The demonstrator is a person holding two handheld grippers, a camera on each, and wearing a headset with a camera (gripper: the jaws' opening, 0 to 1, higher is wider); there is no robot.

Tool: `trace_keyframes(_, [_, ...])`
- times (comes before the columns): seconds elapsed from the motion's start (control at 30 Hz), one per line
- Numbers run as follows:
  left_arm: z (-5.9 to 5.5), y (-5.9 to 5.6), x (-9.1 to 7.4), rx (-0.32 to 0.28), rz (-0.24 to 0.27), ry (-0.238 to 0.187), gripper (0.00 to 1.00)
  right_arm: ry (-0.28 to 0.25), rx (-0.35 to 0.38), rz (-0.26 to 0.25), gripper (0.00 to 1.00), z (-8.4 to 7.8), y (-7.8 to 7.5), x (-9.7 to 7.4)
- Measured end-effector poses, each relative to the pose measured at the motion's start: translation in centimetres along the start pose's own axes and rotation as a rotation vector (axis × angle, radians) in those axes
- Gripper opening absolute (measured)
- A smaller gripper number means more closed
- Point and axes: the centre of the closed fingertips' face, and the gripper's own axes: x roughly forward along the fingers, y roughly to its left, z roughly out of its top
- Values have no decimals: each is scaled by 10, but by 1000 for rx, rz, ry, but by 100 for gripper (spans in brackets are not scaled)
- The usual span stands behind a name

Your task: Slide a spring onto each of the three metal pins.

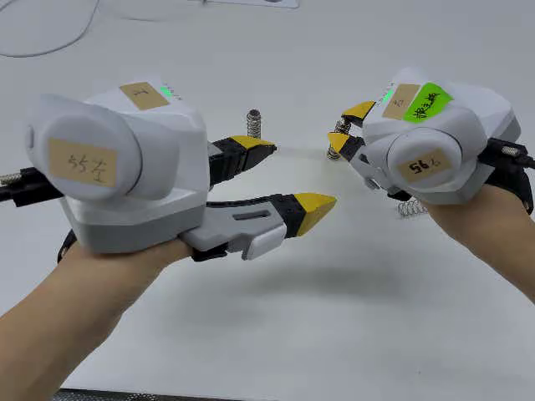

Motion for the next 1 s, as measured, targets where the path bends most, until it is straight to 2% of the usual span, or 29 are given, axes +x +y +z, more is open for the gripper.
trace_keyframes(0.2, [-1, 0, 0, 0, 0, 3, 50, 4, 9, 0, 15, -1, 0, 1])
trace_keyframes(0.27, [-1, 1, 0, -1, 2, 4, 50, 1, 21, -5, 18, -1, -1, 1])
trace_keyframes(0.63, [1, 3, -2, 3, 16, -3, 54, -41, 68, -6, 23, 13, -6, -8])
trace_keyframes(0.8, [4, 4, -4, 6, 24, -12, 56, -66, 165, 19, 27, 20, -7, -16])
trace_keyframes(1.0, [6, 5, -5, 6, 31, -13, 59, -69, 216, 37, 31, 22, -8, -29])
